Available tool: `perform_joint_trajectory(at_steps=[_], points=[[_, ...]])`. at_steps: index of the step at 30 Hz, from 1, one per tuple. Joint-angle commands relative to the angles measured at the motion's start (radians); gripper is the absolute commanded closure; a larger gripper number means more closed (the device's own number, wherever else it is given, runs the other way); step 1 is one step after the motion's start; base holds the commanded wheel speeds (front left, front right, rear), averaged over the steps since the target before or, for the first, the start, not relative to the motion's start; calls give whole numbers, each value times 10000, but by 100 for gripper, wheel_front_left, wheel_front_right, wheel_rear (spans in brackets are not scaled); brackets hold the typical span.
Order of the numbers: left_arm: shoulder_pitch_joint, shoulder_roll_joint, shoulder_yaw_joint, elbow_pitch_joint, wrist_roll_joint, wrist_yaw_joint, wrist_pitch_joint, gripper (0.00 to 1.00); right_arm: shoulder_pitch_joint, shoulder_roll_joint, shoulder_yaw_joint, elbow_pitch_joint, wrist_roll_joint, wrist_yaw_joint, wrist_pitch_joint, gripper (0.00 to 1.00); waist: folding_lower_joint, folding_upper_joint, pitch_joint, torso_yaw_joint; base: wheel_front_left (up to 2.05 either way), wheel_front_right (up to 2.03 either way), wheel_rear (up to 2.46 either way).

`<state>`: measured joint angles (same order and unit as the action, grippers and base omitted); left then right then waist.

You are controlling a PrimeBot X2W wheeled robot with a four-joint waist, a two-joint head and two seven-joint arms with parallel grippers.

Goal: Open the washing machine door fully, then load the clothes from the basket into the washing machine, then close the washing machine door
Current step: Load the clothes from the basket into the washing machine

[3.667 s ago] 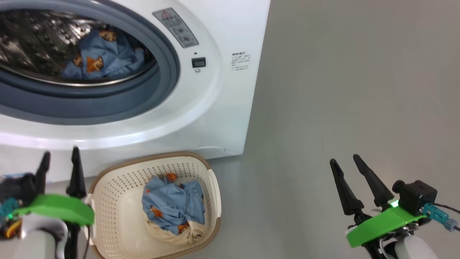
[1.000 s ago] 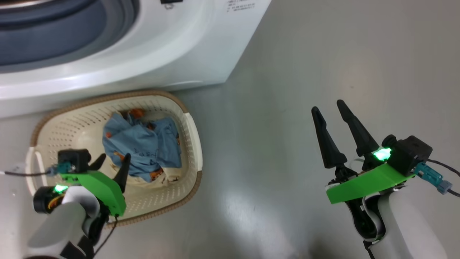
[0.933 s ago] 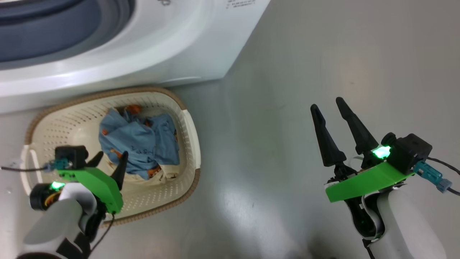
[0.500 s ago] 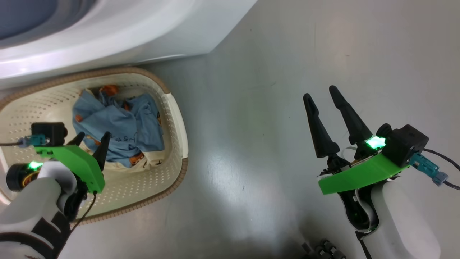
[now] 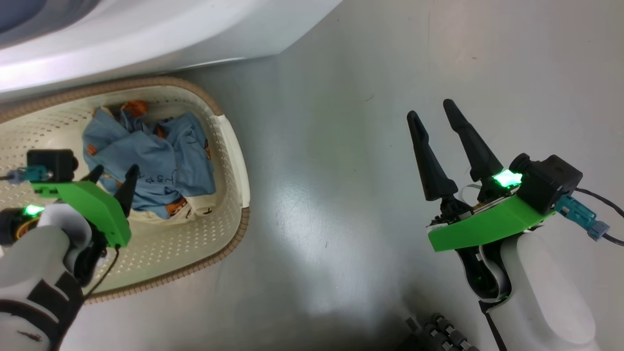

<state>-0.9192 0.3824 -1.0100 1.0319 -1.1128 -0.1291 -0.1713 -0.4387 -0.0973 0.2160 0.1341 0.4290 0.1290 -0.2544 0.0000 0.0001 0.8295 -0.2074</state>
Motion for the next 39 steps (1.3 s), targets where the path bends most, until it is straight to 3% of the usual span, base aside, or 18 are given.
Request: perform_joint_trajectory(at_steps=[1, 33, 34, 35, 36, 39], points=[[-102, 437, 74, 15, -192, -15, -69, 0, 159, 68, 224, -253, -128, 17, -74, 0, 0, -1, 40, -25, 0, 0, 0], [-1094, 1024, -1843, -175, -2050, -15, 379, 1, -42, 70, 323, -414, -172, 17, -74, 0, 0, -1, 649, -276, 0, 0, 0], [-1100, 1037, -1888, -199, -2101, -15, 408, 45, -43, 73, 330, -412, -175, 17, -74, 0, 0, -1, 649, -283, 0, 0, 0], [-1110, 1050, -1930, -221, -2145, -15, 424, 69, -47, 73, 338, -409, -178, 17, -74, 0, 0, -1, 652, -286, 0, 0, 0], [-1126, 1061, -1970, -240, -2185, -15, 434, 100, -55, 70, 338, -407, -179, 17, -74, 0, 0, -1, 659, -286, 0, 0, 0], [-1157, 1072, -2030, -288, -2281, -15, 436, 100, -71, 63, 325, -410, -183, 17, -74, 0, 0, -1, 662, -280, 0, 0, 0]])
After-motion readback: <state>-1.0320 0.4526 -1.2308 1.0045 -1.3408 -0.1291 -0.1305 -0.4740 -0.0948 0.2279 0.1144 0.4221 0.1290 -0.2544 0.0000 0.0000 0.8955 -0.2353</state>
